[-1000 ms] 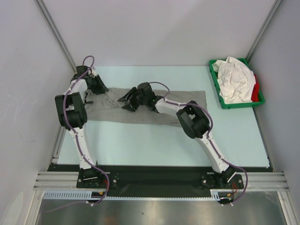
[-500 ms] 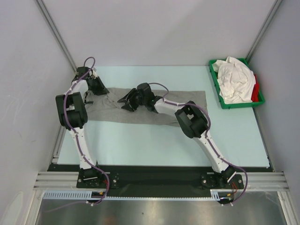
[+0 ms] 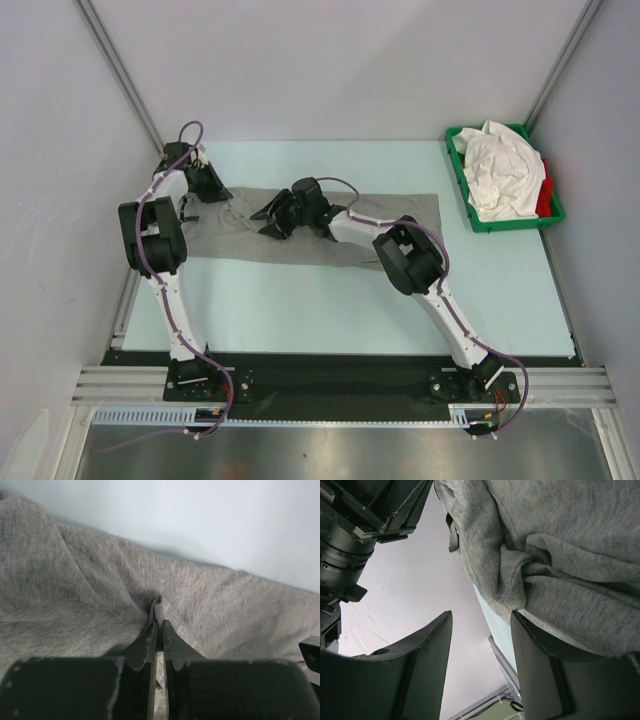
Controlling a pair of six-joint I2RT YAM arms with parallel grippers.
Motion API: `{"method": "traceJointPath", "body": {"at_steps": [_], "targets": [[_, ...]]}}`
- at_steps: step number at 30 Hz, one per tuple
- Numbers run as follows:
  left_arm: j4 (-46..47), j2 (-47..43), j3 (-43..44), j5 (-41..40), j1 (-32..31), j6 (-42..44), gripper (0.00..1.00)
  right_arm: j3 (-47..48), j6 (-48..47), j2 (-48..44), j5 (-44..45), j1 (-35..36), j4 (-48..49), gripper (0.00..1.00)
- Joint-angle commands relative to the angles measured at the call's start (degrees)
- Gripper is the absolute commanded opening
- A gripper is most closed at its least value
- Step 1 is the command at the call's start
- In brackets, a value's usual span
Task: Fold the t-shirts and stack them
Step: Fold the tshirt
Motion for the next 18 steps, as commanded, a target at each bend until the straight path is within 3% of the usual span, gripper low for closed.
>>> {"method": "traceJointPath", "body": {"at_steps": [1,14,18], "targets": [[1.10,-4.84,0.19,0.84,-0.36,0.09,0.11,0.66,-0.78,-0.46,-0.28,0.41,0.38,0.56],[0.75,-5.81,0.28,1.55,-0.35,-0.08,0.06,5.23,0.97,3.23,0.33,0.59,-1.11,0.52],[0.75,-5.90,0.10,1.72,-0.36,-0.08,0.05,5.93,1.41,3.41,0.16,0.59,-0.68,0.42]]}}
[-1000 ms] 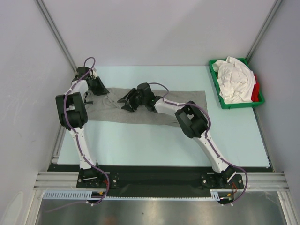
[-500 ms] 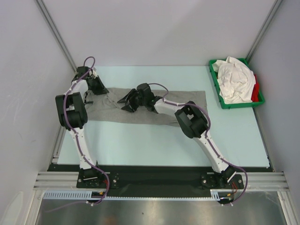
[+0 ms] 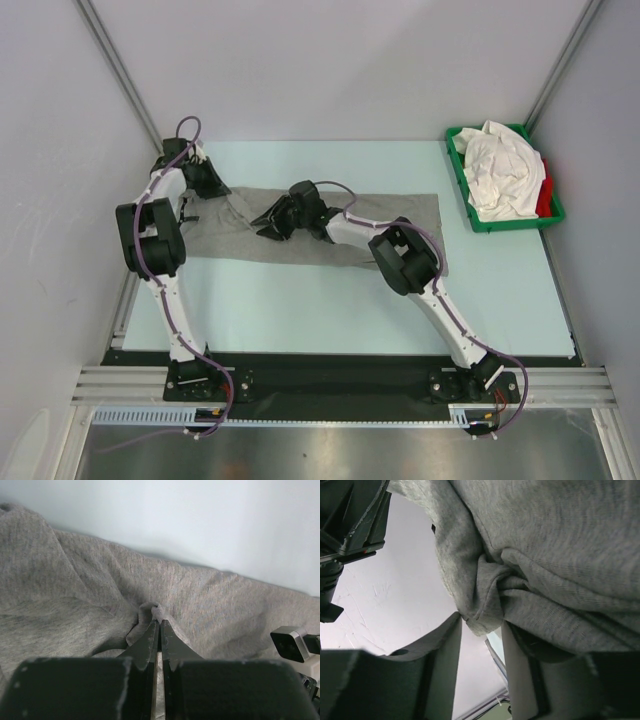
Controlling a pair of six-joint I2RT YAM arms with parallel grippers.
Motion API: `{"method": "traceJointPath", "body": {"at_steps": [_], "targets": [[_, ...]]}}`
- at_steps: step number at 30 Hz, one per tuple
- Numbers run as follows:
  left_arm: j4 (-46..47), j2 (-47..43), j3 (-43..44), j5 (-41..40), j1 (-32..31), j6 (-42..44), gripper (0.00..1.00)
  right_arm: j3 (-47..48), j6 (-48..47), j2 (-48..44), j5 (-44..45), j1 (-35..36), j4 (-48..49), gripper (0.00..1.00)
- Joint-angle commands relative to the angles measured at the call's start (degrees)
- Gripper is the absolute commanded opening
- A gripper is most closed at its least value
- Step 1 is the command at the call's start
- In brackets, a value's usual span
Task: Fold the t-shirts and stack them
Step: Fold the tshirt
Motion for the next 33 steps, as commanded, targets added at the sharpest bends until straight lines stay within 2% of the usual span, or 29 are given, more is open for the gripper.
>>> {"method": "traceJointPath", "body": {"at_steps": [1,3,6,14,24,33], "targets": [[0.75,-3.82,0.01,1.51,-0.33,-0.02,0.05,3.29,0.98,0.24,0.01,0.24,0.68,0.40],[0.66,-4.00,-0.16,1.59,-0.33,0.07,0.04,4.34,0.98,0.06,-0.17,0.07,0.42,0.38],[0.31,-4.09,-0.34,1.42,-0.42,0.07,0.02,5.22,2.03,-0.72,-0.78,-0.02,-0.28,0.17],[-2.32,-6.28,-0.78,-1.39,-0.42,0.68,0.00,3.47,3.79,-2.92,-4.91,-0.55,-0.02,0.12],[-4.61,-11.55,-2.88,-3.14,-0.42,-0.72,0.00,-3.22,3.44,-5.04,-9.39,-1.96,3.32,0.09],[-7.16,-17.96,-10.88,-10.35,1.07,1.47,0.00,-3.04,2.12,-4.60,-12.38,-1.61,2.00,0.09]]}}
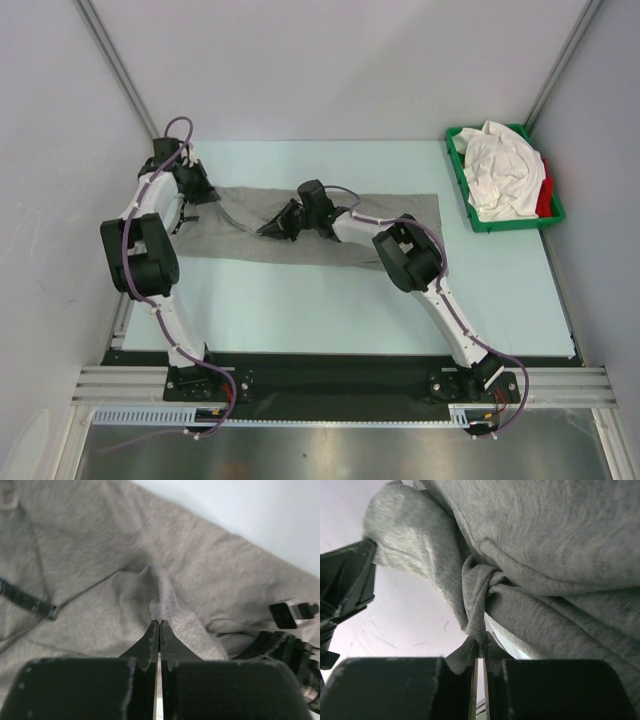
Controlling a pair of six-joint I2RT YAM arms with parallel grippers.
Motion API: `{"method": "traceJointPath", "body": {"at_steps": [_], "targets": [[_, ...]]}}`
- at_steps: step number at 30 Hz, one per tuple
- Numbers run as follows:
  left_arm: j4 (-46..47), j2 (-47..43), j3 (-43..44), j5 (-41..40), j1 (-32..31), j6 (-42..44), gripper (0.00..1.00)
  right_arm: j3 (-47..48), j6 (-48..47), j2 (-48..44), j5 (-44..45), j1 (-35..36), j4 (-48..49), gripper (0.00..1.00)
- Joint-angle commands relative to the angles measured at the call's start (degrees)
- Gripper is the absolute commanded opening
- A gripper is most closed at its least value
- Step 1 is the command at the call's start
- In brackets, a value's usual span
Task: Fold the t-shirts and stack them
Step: Fold the tshirt
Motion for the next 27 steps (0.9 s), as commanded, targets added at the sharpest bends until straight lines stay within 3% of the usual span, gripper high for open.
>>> {"method": "traceJointPath", "body": {"at_steps": [1,10,18,27], "targets": [[-1.46,-5.03,-4.16,-4.58,1.35,1.26,0.00,0.46,-0.83,-3.37,-2.62,0.60,0.89,0.10],[-1.81,-9.16,-10.42,-10.04,3.29,0.91,0.00,0.46,-1.88,-3.46,-4.55,2.36,-1.75,0.13],[-1.37,-8.03,-10.43,-10.40,4.17,1.43,0.00,-0.07,-2.68,-3.63,-5.17,2.27,-2.37,0.17],[-0.67,-8.81,-7.26,-8.90,4.26,1.17,0.00,-1.73,2.32,-5.12,-7.19,1.57,5.53,0.18]]}}
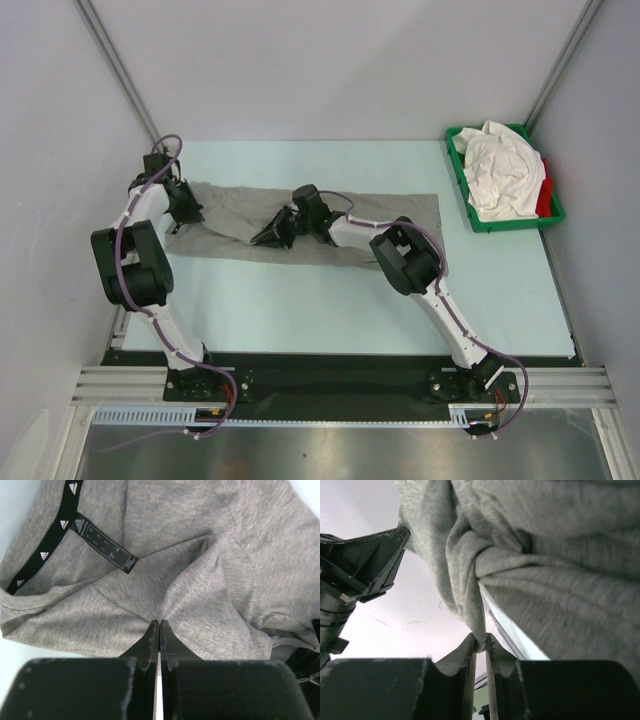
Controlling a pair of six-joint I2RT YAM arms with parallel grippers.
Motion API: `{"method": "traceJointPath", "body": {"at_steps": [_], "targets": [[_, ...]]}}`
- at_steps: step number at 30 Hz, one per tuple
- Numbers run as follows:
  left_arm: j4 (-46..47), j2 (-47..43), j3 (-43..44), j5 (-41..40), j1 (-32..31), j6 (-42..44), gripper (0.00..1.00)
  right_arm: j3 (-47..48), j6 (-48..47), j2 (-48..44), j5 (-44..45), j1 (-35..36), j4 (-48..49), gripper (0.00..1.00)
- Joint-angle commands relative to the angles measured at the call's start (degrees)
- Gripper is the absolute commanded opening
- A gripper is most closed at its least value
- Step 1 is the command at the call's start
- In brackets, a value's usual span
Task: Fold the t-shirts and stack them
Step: Fold the tshirt
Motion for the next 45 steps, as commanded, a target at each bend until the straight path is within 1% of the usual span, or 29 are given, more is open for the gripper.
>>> {"method": "traceJointPath", "body": {"at_steps": [1,5,7,11,13,14,15,16,17,18,19,21,22,23,24,25,26,27,28,30,31,32,33,35,38,41,43,45], "targets": [[1.39,-3.33,2.95,0.28,0.57,0.88,0.01,-1.61,3.03,-5.76,-2.57,-0.16,5.83,0.18],[1.21,-3.24,2.95,-0.51,0.74,0.80,0.01,-4.25,4.88,-6.21,-3.10,-0.07,8.20,0.18],[1.13,-2.02,3.03,-1.21,0.74,0.89,0.02,-3.38,4.10,-5.42,-3.28,-0.07,6.63,0.18],[-0.28,1.23,3.39,-3.06,0.74,1.24,0.02,-0.83,0.15,-3.22,-4.16,0.11,1.19,0.28],[-1.24,2.29,3.47,-5.51,0.74,1.32,0.07,-0.73,-1.27,-3.39,-4.69,-0.15,-1.63,0.29],[-1.86,2.47,3.73,-6.48,0.74,1.24,0.13,-0.73,-2.93,-3.74,-4.69,-0.33,-1.81,0.29],[-2.21,2.12,3.65,-7.62,0.74,1.15,0.32,-0.30,-3.99,-4.44,-4.69,-0.68,-3.12,0.29],[-2.39,1.68,3.74,-8.16,0.74,1.06,0.39,0.49,-5.56,-4.71,-4.69,-1.55,-4.44,0.29],[-2.48,0.98,3.82,-8.33,0.66,0.97,0.45,2.58,-7.23,-4.89,-4.86,-1.91,-6.19,0.29],[-2.39,-0.50,4.00,-7.90,0.57,0.36,0.50,3.74,-11.08,-5.24,-5.21,-2.44,-10.39,0.29],[-2.13,-1.74,4.00,-7.55,0.48,0.01,0.52,4.71,-13.29,-5.41,-5.22,-2.79,-12.52,0.29],[0.05,-4.37,3.22,-5.62,-0.31,-1.13,0.50,7.52,-18.38,-5.59,-5.65,-3.76,-17.08,0.30],[1.11,-4.82,2.86,-1.61,-0.49,-1.75,0.47,8.14,-19.46,-5.59,-6.09,-4.02,-17.37,0.30],[2.52,-5.00,2.25,0.78,-0.66,-2.62,0.43,8.67,-20.25,-5.42,-6.36,-4.28,-17.02,0.31],[5.49,-4.39,1.02,3.33,-1.10,-4.46,0.38,10.15,-21.13,-5.33,-6.27,-4.29,-16.50,0.31],[6.48,-3.43,0.84,7.62,-1.63,-5.17,0.35,10.86,-20.79,-4.46,-6.44,-4.37,-15.71,0.31],[6.75,-1.94,1.10,8.44,-2.24,-5.61,0.33,11.65,-20.09,-3.67,-6.53,-4.29,-14.40,0.31],[6.84,-0.62,1.62,9.23,-3.03,-6.75,0.29,13.22,-19.65,-2.27,-6.71,-3.76,-13.69,0.30],[7.27,2.00,1.54,9.85,-3.30,-7.37,0.29,17.68,-19.03,-0.69,-6.80,-3.41,-13.94,0.29],[9.64,4.39,1.19,12.66,-3.74,-8.86,0.27,23.50,-19.55,4.50,-6.01,-2.01,-15.69,0.26],[10.09,6.75,1.45,12.84,-3.83,-9.22,0.26,28.57,-19.82,6.17,-5.49,-1.57,-16.49,0.25],[10.18,7.73,1.71,11.97,-3.74,-9.48,0.26,29.75,-18.86,8.97,-5.04,-1.04,-16.41,0.22],[10.79,8.70,2.24,11.36,-3.74,-9.40,0.25,30.11,-17.63,9.87,-4.00,-0.86,-13.53,0.19],[11.06,11.15,3.38,11.17,-3.57,-9.22,0.25,29.59,-14.39,11.71,-3.02,-0.07,-11.06,0.14],[11.49,13.36,5.14,9.86,-3.30,-9.48,0.25,29.68,-15.85,12.86,-0.56,0.63,-11.40,0.13],[12.11,14.86,5.93,9.42,-2.86,-10.10,0.25,29.07,-17.27,14.53,2.95,0.29,-14.20,0.12],[12.90,15.56,5.85,9.42,-2.42,-10.72,0.25,26.61,-17.27,14.88,5.32,-0.33,-14.29,0.12],[13.25,16.18,5.93,8.89,-2.16,-10.28,0.26,24.33,-18.23,14.63,6.73,-1.56,-17.27,0.12]]}}
